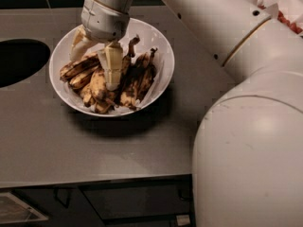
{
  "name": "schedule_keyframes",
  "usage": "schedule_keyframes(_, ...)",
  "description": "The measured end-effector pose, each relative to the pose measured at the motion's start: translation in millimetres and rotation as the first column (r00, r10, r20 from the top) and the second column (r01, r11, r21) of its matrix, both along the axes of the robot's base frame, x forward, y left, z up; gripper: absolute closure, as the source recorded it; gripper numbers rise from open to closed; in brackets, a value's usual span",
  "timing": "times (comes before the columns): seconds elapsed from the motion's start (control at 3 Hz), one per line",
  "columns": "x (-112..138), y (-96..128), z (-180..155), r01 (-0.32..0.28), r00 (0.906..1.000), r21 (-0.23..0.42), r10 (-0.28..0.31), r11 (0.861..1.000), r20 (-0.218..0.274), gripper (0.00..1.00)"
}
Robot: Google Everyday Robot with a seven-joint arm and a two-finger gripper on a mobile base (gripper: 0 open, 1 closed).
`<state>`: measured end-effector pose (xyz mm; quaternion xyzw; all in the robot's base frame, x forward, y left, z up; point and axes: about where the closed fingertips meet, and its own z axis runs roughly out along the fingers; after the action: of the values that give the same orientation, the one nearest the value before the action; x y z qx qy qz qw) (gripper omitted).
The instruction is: Pick banana from white bowl
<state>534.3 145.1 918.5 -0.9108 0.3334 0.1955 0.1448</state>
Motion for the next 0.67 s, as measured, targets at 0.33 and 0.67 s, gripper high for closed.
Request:
schedule_keyframes(0.33,-0.5,3.4,-4.9,0.004,0.9996,-0.002,-0.004,1.000,-0.028,0.25)
schedule_keyframes(0.67,-4.2,0.1,-3.9,0.029,0.9986,-0.017,-0.029,0.999,-0.044,0.29)
